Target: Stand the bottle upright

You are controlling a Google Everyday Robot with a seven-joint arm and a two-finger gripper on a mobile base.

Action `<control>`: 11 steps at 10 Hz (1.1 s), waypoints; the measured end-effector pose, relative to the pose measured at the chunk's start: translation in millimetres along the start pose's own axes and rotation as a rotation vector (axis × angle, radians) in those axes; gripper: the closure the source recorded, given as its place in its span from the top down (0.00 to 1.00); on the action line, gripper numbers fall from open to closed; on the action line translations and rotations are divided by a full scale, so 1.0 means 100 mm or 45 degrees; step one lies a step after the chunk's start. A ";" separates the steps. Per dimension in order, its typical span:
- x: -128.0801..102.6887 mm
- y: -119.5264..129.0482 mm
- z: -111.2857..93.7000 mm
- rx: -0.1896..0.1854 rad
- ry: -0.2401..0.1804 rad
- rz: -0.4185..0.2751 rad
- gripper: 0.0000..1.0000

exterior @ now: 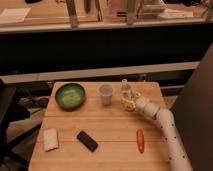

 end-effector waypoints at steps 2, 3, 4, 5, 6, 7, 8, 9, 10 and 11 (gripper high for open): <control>-0.01 0.01 -0.03 -0.006 0.001 0.000 0.03; -0.01 0.01 -0.04 -0.007 0.002 0.002 0.08; -0.01 0.02 -0.09 -0.011 0.000 0.007 0.22; -0.02 0.03 -0.12 -0.015 -0.001 0.015 0.32; -0.04 0.03 -0.15 -0.023 -0.001 0.025 0.40; -0.05 0.06 -0.20 -0.045 0.003 0.040 0.52; -0.07 0.08 -0.24 -0.060 0.003 0.048 0.62; -0.08 0.08 -0.26 -0.069 0.004 0.052 0.70; -0.10 0.09 -0.29 -0.079 0.006 0.059 0.78; -0.11 0.09 -0.32 -0.087 0.008 0.062 0.80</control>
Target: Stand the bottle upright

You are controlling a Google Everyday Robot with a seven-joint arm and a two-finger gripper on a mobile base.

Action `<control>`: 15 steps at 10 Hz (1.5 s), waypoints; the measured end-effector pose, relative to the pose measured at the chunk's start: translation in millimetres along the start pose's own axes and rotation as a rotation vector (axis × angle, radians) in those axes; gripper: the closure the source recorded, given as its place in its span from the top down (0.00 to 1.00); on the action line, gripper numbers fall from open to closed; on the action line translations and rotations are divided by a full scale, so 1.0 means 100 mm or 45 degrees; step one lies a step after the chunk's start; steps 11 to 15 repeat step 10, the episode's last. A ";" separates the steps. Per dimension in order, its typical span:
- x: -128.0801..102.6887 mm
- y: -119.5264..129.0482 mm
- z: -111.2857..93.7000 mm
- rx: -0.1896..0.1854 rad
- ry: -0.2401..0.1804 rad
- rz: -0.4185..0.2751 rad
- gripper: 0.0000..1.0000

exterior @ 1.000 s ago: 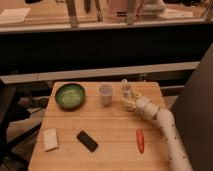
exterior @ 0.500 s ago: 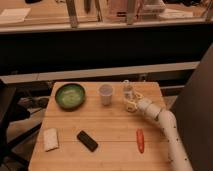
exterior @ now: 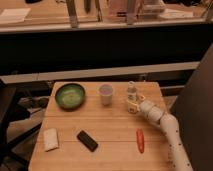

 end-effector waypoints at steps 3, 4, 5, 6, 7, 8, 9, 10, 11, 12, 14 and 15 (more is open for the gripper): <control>-0.05 -0.01 -0.06 -0.013 -0.004 0.008 0.80; -0.03 -0.01 -0.07 -0.018 0.001 0.011 0.80; -0.04 -0.01 -0.09 -0.021 0.001 0.014 0.80; -0.02 0.00 -0.11 -0.028 0.003 0.013 0.80; -0.01 0.00 -0.12 -0.030 0.004 0.012 0.80; 0.01 0.00 -0.13 -0.031 0.003 0.016 0.80; 0.06 0.02 -0.13 -0.031 -0.006 0.022 0.79; 0.05 0.02 -0.13 -0.030 -0.002 0.021 0.72; 0.05 0.02 -0.13 -0.030 -0.002 0.021 0.72; 0.05 0.02 -0.13 -0.030 -0.002 0.021 0.72; 0.05 0.02 -0.13 -0.030 -0.002 0.021 0.72; 0.05 0.02 -0.13 -0.030 -0.002 0.021 0.72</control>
